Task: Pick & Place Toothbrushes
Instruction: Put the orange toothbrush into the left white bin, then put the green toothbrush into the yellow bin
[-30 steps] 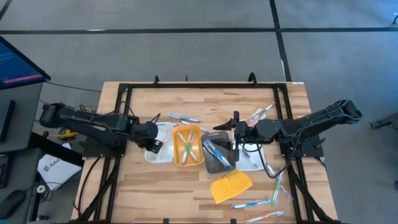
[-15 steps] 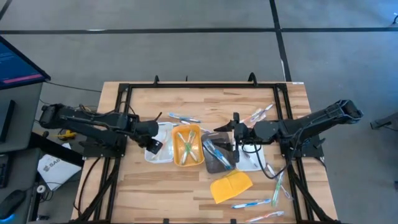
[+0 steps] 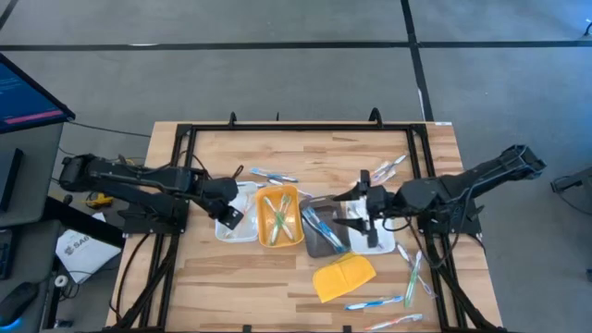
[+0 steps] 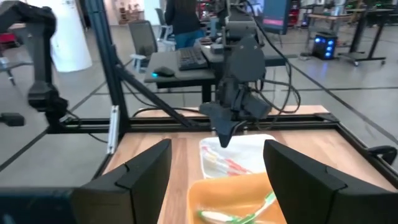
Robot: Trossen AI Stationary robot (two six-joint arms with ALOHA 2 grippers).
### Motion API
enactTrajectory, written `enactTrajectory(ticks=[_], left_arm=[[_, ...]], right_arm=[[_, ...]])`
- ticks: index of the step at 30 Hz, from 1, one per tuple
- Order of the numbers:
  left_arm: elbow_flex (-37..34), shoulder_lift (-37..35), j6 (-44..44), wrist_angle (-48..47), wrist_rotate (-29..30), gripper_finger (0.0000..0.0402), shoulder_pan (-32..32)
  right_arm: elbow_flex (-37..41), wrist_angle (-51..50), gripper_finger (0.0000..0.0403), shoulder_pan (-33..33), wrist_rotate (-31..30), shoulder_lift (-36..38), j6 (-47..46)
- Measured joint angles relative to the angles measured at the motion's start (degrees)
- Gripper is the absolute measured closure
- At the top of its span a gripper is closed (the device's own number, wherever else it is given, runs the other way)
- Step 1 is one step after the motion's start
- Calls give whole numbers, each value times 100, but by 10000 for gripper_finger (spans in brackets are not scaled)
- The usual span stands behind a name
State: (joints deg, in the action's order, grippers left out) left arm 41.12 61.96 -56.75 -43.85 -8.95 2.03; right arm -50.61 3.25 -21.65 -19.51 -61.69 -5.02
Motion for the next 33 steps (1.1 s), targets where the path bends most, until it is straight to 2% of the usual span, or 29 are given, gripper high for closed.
enactTrajectory(ticks=[8,12,16,20,25,28,33], left_arm=[[-2,851,-172,570,12,400,621],[-2,1371,-132,538,50,400,689],[-2,1543,197,533,185,400,662],[-2,1302,364,539,461,400,661],[-2,568,275,541,851,401,657],[-2,53,272,539,1220,401,662],[0,-653,527,753,1937,401,817]], right_arm=[[1,-42,154,-154,0,-24,33],[4,-29,154,-148,-2,-17,46],[4,-28,154,-148,-2,-17,48],[4,-16,154,-149,-2,-17,132],[2,-62,154,-247,-9,5,201],[2,-369,154,-423,-5,147,143],[-2,-1177,154,-653,-31,407,-536]])
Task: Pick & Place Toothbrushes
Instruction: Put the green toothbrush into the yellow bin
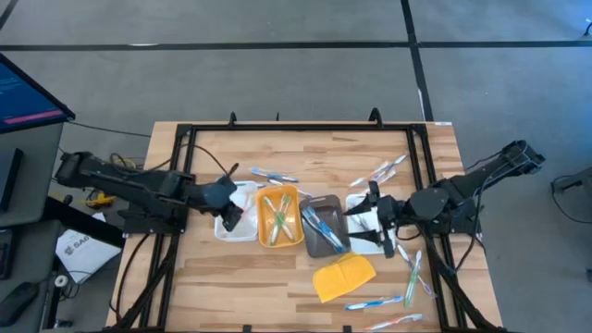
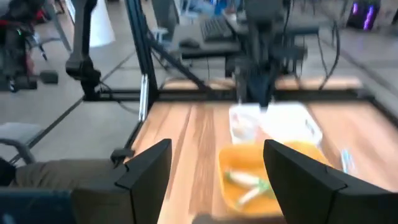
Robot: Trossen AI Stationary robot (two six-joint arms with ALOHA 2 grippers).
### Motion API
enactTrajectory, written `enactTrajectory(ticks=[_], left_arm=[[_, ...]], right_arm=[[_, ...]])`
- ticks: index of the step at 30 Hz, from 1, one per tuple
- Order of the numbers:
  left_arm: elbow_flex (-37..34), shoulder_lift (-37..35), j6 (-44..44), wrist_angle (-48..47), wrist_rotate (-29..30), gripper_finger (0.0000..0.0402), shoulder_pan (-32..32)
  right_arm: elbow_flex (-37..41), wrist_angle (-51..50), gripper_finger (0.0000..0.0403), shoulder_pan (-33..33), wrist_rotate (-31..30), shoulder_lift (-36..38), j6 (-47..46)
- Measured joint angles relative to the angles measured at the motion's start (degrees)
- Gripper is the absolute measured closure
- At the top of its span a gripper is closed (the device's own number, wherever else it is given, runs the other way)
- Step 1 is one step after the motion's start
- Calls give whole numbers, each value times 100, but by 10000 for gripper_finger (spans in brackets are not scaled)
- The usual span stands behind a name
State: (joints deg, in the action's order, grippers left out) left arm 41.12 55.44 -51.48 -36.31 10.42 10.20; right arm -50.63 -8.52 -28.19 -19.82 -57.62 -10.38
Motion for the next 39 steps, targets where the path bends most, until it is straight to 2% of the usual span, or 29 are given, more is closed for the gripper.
enactTrajectory(ticks=[4,7,11,14,19,25,30,37,39], left_arm=[[0,-278,199,431,362,401,248],[0,-303,322,874,417,401,461],[0,-209,471,1481,419,401,732],[-2,-132,476,1859,421,401,944],[0,124,477,2450,422,401,1324],[-2,519,475,2781,489,401,1750],[-2,805,449,2904,577,401,2010],[-2,1010,408,3091,742,401,2229],[-2,1009,408,3100,849,401,2298]], right_arm=[[1,-860,154,-125,-385,103,-785],[1,-1703,154,-221,-416,107,-1617],[2,-2840,154,-491,-106,107,-2890],[2,-3452,154,-932,163,106,-3767],[2,-4155,154,-1676,195,67,-5256],[79,-4626,154,-2474,309,-403,-6815],[131,-4761,154,-2816,997,-986,-8191],[131,-4441,154,-3220,1937,-1706,-9380],[129,-4461,154,-3221,2047,-1902,-9593]])
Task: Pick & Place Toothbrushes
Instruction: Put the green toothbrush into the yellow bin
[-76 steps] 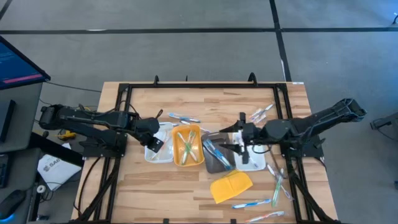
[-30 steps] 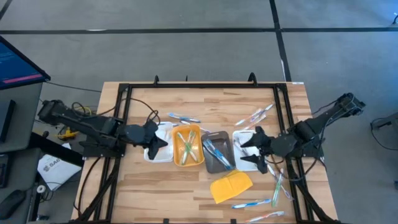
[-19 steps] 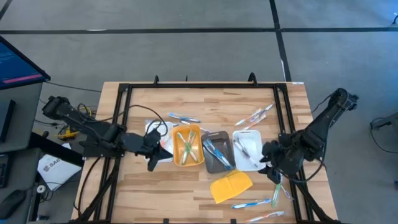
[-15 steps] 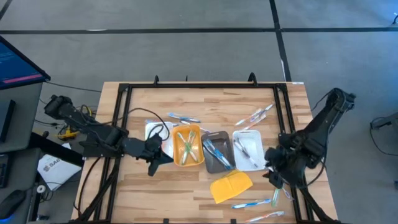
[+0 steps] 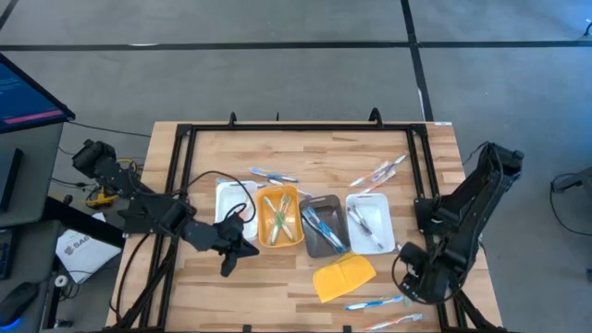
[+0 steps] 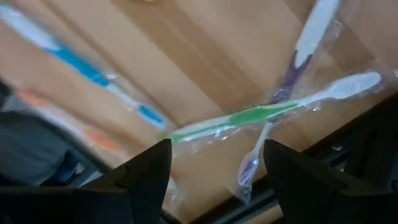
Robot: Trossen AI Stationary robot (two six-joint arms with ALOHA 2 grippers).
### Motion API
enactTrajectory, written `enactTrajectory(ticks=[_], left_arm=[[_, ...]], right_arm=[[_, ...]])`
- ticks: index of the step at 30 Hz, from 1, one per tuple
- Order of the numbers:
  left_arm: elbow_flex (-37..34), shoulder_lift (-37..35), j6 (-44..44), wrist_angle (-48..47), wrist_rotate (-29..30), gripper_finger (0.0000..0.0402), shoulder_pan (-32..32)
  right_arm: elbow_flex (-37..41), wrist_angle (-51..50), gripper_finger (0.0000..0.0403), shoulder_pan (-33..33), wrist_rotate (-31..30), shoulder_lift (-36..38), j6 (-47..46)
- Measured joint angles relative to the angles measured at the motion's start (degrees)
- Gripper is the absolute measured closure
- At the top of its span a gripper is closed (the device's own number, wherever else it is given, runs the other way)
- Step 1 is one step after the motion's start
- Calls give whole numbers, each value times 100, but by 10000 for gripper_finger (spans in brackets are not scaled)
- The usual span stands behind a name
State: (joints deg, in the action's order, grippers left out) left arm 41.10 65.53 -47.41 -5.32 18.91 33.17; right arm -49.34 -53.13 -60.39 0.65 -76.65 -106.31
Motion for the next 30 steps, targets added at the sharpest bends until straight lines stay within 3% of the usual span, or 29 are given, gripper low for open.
enactTrajectory(ticks=[5,16,30], left_arm=[[0,-1,3,41,182,401,131],[-1,-1,69,128,427,401,344],[-179,-3,67,273,638,401,356]], right_arm=[[0,192,159,128,175,-475,-199],[-2,575,228,246,771,-1317,-25],[462,1396,195,258,1206,-1694,193]])
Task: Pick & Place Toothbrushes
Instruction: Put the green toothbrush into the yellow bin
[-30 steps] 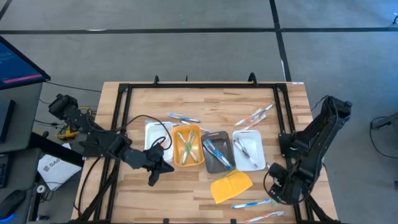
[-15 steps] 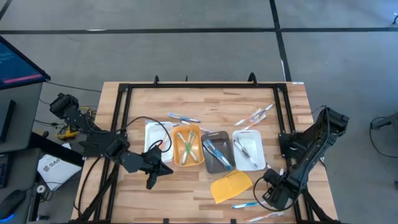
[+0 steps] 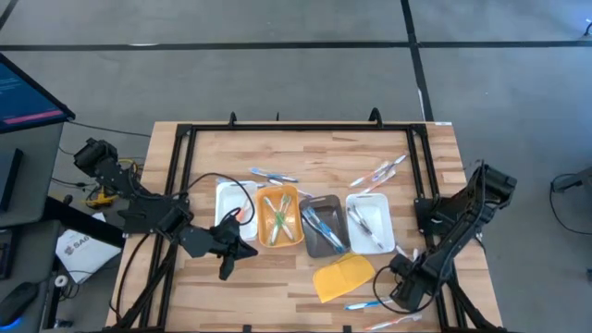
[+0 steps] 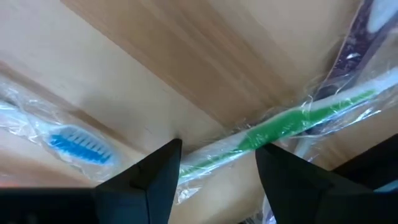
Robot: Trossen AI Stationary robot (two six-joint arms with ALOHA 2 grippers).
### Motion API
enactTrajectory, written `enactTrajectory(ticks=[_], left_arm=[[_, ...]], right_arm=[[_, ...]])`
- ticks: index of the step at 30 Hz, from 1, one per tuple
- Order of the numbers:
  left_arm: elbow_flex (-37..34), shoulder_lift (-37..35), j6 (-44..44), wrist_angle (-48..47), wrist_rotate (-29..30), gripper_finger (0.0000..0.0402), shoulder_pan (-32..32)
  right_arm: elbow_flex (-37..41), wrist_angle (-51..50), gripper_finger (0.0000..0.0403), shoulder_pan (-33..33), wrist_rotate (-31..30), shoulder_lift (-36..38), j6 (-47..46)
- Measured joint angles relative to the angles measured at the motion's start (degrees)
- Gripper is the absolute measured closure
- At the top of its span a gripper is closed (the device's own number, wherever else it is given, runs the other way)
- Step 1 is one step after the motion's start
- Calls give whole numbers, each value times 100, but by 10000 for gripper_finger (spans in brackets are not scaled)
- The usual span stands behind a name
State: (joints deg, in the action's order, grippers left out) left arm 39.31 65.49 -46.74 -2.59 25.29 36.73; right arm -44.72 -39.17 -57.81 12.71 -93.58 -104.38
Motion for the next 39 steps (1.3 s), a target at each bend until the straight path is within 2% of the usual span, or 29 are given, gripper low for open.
enactTrajectory(ticks=[4,7,17,24,30,36,39], left_arm=[[0,0,0,11,0,401,0],[0,0,0,13,1,401,21],[0,0,-2,15,-1,401,37],[0,0,5,15,-1,401,37],[0,0,20,14,-1,401,37],[0,0,80,13,-1,401,39],[2,0,133,13,-1,401,42]], right_arm=[[22,7,200,98,16,21,227],[18,45,226,130,17,29,293],[-78,5,386,126,105,30,507],[-475,-1186,366,126,51,0,768],[-864,-2264,393,122,72,11,752],[-1209,-2992,375,122,36,11,808],[-1396,-3371,378,115,-164,16,962]])
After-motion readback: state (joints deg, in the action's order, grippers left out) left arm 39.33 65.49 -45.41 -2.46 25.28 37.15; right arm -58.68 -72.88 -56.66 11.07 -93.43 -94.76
